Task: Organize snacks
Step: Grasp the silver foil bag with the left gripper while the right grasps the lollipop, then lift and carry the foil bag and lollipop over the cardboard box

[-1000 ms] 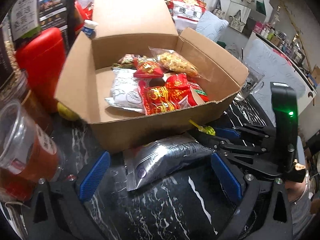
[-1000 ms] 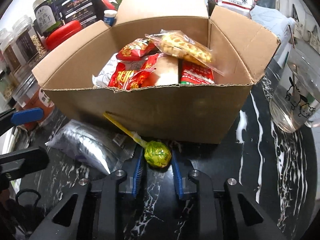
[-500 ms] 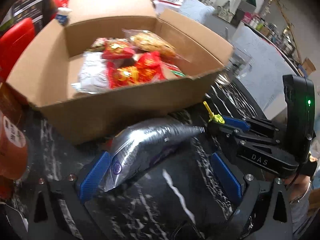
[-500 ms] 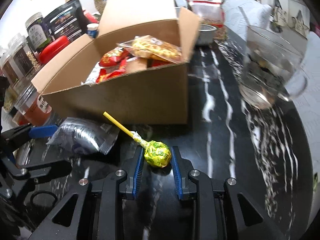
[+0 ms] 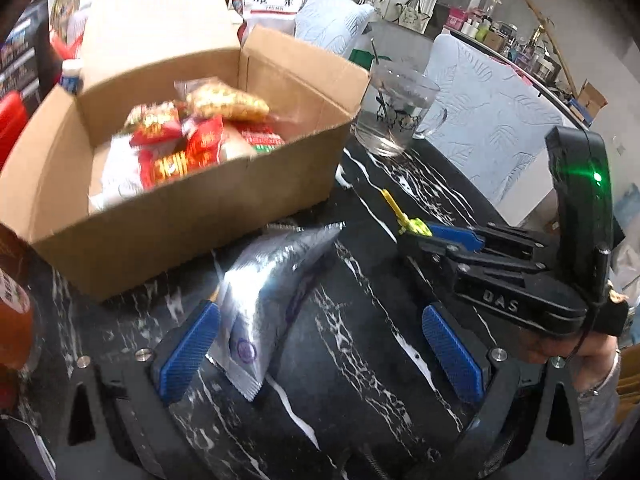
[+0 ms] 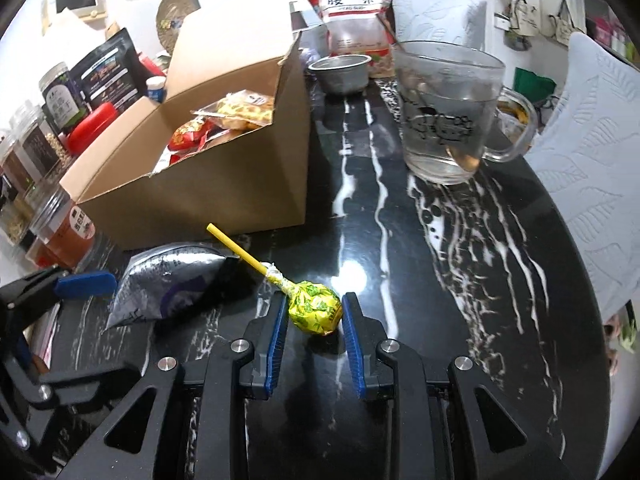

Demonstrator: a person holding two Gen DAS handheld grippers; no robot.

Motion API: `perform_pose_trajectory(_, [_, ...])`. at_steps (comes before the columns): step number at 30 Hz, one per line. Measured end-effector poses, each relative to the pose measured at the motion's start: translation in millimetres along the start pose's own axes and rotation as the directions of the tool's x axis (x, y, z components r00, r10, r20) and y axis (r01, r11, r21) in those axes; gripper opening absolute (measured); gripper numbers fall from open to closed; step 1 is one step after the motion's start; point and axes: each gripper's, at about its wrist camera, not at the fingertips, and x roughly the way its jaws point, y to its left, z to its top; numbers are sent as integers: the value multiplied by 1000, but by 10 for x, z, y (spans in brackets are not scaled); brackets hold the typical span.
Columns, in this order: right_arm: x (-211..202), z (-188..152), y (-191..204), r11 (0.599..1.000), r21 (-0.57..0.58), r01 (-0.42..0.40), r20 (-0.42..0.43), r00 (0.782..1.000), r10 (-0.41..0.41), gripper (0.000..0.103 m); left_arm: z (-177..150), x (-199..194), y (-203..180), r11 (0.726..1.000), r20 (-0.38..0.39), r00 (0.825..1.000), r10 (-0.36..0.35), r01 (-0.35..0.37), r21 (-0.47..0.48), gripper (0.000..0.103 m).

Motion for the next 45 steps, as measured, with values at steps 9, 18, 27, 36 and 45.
perform_pose_trajectory(9, [-59, -55, -74, 1000, 12, 10, 1, 1000, -10, 27, 170, 233, 131, 993, 18, 993, 118, -118, 20, 103])
perform_pose_trajectory(18, [-78, -80, -119, 1000, 17, 21, -2, 1000, -21, 27, 170, 435, 190, 997, -27, 996, 80, -80, -4, 60])
perform_pose_trajectory(27, [-119, -171, -76, 1000, 19, 23, -9, 1000, -23, 27, 6, 350, 96, 998, -52, 997, 52, -54, -30, 37])
perform_pose_trajectory(36, [-235, -397, 4, 999, 34, 22, -26, 999, -21, 27, -272, 151, -43, 999, -77, 996, 34, -37, -32, 37])
perform_pose_trajectory(45, [-365, -677, 115, 999, 43, 20, -40, 999, -19, 27, -572, -71, -135, 999, -94, 995, 21, -24, -24, 37])
